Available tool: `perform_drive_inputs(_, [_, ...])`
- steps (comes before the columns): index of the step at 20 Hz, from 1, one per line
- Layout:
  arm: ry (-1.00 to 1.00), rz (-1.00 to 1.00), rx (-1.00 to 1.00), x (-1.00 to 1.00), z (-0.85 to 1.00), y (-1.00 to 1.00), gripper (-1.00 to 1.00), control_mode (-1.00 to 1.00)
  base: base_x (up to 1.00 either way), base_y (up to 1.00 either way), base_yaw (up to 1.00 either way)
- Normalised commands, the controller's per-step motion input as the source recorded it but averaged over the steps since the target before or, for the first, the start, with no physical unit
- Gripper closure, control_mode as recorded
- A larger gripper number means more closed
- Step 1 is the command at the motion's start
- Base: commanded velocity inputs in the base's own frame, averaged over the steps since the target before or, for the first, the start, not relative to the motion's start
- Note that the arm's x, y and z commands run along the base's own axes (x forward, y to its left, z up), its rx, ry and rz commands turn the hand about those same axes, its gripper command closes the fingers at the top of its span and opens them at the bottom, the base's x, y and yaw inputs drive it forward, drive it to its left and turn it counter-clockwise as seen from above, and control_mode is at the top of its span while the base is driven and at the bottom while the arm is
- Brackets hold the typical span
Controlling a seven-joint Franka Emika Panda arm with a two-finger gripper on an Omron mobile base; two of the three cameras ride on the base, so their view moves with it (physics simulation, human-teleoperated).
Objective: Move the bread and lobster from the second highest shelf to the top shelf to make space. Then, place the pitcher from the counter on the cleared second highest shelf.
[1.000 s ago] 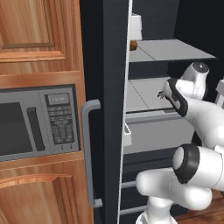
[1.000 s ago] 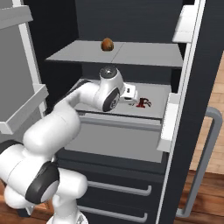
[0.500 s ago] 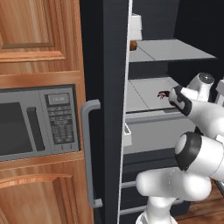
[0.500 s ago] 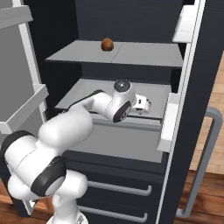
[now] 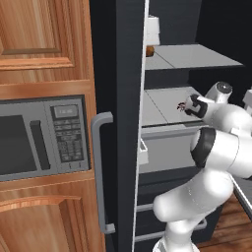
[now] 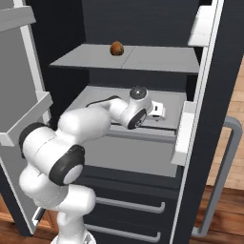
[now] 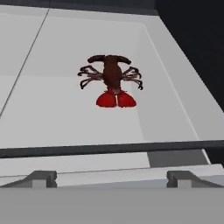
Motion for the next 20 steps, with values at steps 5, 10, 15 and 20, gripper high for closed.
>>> perform_drive_inputs(5, [0.00,0.01,0.00,0.54,-0.08,-0.12,-1.00,-1.00,0.00,0.00,0.00])
perform_drive_inputs(10, [0.00,0.03,0.01,0.48,-0.18,-0.25,-1.00,-1.00,0.00,0.00,0.00])
perform_drive_inputs(15, [0.00,0.01,0.00,0.46,-0.10,-0.15,-1.00,-1.00,0.00,0.00,0.00])
perform_drive_inputs(20, [0.00,0.00,0.00,0.48,-0.09,-0.04,-1.00,-1.00,0.00,0.00,0.00])
